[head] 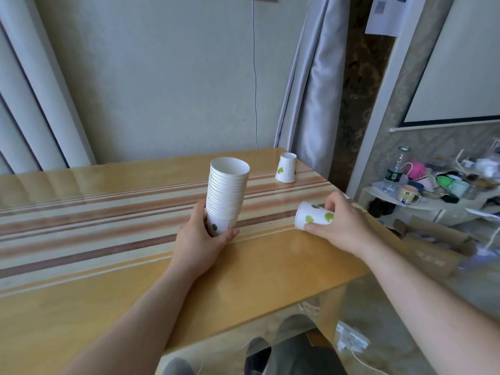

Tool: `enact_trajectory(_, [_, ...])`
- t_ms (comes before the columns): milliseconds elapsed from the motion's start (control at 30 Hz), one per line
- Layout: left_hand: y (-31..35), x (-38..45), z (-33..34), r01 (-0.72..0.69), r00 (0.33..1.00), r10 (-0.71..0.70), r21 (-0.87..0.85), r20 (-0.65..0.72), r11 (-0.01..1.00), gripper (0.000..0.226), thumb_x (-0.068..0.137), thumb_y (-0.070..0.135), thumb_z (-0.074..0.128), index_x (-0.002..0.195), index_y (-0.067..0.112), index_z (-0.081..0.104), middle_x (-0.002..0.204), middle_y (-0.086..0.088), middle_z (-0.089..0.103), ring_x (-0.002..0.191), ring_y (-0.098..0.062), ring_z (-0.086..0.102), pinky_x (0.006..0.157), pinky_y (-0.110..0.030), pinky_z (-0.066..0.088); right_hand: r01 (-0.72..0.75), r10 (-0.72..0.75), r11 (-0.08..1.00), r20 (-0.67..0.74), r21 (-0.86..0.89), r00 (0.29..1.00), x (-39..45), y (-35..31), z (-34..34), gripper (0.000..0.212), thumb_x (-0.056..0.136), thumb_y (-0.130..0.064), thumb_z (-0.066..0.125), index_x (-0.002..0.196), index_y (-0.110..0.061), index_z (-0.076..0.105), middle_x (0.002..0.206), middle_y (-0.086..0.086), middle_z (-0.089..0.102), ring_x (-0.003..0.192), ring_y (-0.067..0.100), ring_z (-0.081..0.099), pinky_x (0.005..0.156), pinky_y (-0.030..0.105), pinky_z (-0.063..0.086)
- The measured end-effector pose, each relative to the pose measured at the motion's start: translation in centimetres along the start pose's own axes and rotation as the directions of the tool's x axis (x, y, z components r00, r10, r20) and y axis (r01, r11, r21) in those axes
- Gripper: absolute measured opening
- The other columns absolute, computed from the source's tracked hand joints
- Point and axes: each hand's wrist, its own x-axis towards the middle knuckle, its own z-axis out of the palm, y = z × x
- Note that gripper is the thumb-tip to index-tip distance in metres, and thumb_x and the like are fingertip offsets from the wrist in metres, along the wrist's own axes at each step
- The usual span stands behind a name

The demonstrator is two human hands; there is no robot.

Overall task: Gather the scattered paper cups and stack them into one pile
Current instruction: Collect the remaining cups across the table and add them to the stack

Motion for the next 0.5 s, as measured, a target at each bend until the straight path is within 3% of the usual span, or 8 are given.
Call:
enact_trajectory(100, [0.0, -0.1, 0.0, 0.0, 1.0, 0.0, 0.0, 0.001, 1.0, 0.058, 0.082, 0.047, 0.09, 0.12, 0.038, 0.047, 0.112, 0.017, 0.07, 0.104, -0.019, 0.065, 0.074, -0.034, 0.046, 0.023, 0.006, 0.97, 0.122, -0.24, 0.992, -0.4, -0.6, -0.3, 0.079, 0.077, -0.051, 0.087, 0.139, -0.033, 0.041, 0.128, 0.001, 0.063, 0.129, 0.032, 0.048, 0.093, 0.047, 0.049])
enact_trajectory(167, [-0.1, -0.1, 0.0, -0.002, 1.0, 0.002, -0.004, 0.002, 1.0, 0.059, 0.082, 0.046, 0.089, 0.124, 0.037, 0.049, 0.111, 0.018, 0.07, 0.103, -0.018, 0.065, 0.073, -0.031, 0.046, 0.054, 0.005, 0.96, 0.209, -0.276, 0.978, -0.2, -1.6, -1.2, 0.104, 0.079, -0.043, 0.086, 0.161, -0.044, 0.021, 0.147, 0.001, 0.057, 0.141, 0.033, 0.041, 0.103, 0.049, 0.048])
enact_trajectory(200, [-0.1, -0.1, 0.0, -0.006, 1.0, 0.006, -0.007, 0.003, 1.0, 0.06, 0.082, 0.046, 0.089, 0.126, 0.036, 0.049, 0.111, 0.018, 0.071, 0.103, -0.018, 0.065, 0.072, -0.028, 0.047, 0.057, -0.021, 0.983, 0.202, -0.176, 0.979, -0.2, -2.4, -1.5, 0.109, 0.079, -0.036, 0.087, 0.163, -0.048, 0.018, 0.151, -0.001, 0.054, 0.139, 0.03, 0.046, 0.101, 0.046, 0.051])
enact_trajectory(267, [-0.1, 0.0, 0.0, -0.016, 1.0, 0.016, -0.009, 0.002, 1.0, 0.062, 0.082, 0.046, 0.089, 0.129, 0.037, 0.05, 0.112, 0.02, 0.07, 0.104, -0.018, 0.065, 0.073, -0.027, 0.047, 0.031, -0.068, 0.957, 0.119, 0.288, 0.991, -0.2, -4.7, -2.1, 0.103, 0.083, -0.018, 0.086, 0.161, -0.05, 0.028, 0.15, -0.005, 0.054, 0.125, 0.022, 0.061, 0.089, 0.036, 0.057])
enact_trajectory(333, [-0.1, 0.1, 0.0, -0.017, 1.0, 0.017, -0.016, 0.007, 1.0, 0.063, 0.082, 0.045, 0.09, 0.13, 0.037, 0.051, 0.111, 0.024, 0.069, 0.105, -0.016, 0.066, 0.074, -0.027, 0.047, -0.005, -0.063, 0.616, 0.056, 0.788, 0.996, -0.1, -7.3, -2.5, 0.089, 0.089, -0.003, 0.081, 0.158, -0.041, 0.04, 0.142, 0.0, 0.062, 0.119, 0.025, 0.069, 0.092, 0.041, 0.061])
enact_trajectory(400, [-0.1, 0.1, 0.1, -0.022, 1.0, 0.022, -0.019, 0.014, 1.0, 0.064, 0.081, 0.045, 0.091, 0.131, 0.039, 0.051, 0.112, 0.025, 0.07, 0.106, -0.015, 0.067, 0.076, -0.028, 0.049, -0.02, -0.088, 0.282, 0.047, 0.959, 0.995, 0.3, -9.9, -3.1, 0.062, 0.095, -0.003, 0.075, 0.147, -0.031, 0.054, 0.132, 0.005, 0.07, 0.119, 0.031, 0.071, 0.099, 0.048, 0.059])
enact_trajectory(433, [-0.1, 0.0, 0.0, -0.027, 1.0, 0.027, -0.017, 0.015, 0.999, 0.066, 0.08, 0.045, 0.091, 0.133, 0.04, 0.052, 0.113, 0.025, 0.071, 0.107, -0.015, 0.067, 0.079, -0.031, 0.05, 0.001, -0.129, 0.22, 0.028, 0.975, 0.991, 0.3, -11.1, -3.3, 0.048, 0.095, -0.006, 0.074, 0.135, -0.029, 0.061, 0.127, 0.004, 0.072, 0.116, 0.03, 0.071, 0.098, 0.047, 0.058])
enact_trajectory(500, [0.0, -0.2, -0.1, -0.05, 0.999, 0.051, -0.009, 0.003, 0.999, 0.072, 0.079, 0.043, 0.091, 0.139, 0.044, 0.052, 0.114, 0.025, 0.072, 0.107, -0.012, 0.068, 0.083, -0.033, 0.051, 0.05, -0.213, 0.224, -0.001, 0.973, 0.977, 0.5, -12.8, -3.0, 0.037, 0.091, -0.01, 0.077, 0.122, -0.027, 0.065, 0.117, 0.002, 0.074, 0.109, 0.025, 0.072, 0.095, 0.047, 0.057])
